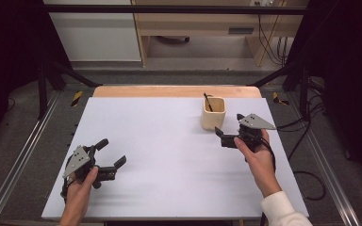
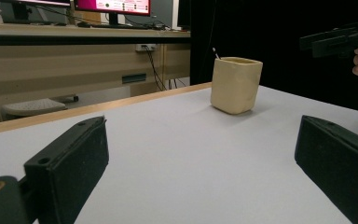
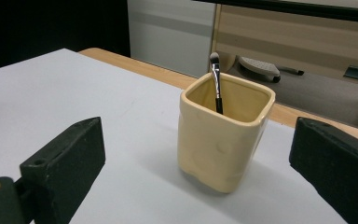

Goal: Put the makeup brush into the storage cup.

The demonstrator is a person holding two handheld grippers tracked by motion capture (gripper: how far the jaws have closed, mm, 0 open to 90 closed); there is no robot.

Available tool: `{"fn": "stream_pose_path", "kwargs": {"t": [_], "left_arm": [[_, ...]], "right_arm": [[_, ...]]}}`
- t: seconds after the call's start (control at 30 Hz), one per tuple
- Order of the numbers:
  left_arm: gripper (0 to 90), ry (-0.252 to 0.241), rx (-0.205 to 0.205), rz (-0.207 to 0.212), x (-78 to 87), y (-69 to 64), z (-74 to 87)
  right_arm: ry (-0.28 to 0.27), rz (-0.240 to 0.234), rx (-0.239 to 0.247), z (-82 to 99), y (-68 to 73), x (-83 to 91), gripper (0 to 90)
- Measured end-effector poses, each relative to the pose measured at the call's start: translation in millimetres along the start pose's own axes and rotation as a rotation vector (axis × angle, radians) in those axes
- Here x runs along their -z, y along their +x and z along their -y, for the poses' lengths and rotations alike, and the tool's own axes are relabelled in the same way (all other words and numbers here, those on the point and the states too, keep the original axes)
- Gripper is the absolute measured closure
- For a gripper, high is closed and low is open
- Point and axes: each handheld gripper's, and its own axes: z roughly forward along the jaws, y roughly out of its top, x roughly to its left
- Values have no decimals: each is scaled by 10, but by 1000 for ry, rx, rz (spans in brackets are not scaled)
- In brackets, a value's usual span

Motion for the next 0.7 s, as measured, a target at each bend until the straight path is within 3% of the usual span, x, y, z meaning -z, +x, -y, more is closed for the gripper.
{"fn": "stream_pose_path", "kwargs": {"t": [0.7], "left_arm": [[24, -1, -4, 7, 3, -15, -1]], "right_arm": [[12, -15, 2, 235, 1, 239, 40]]}}
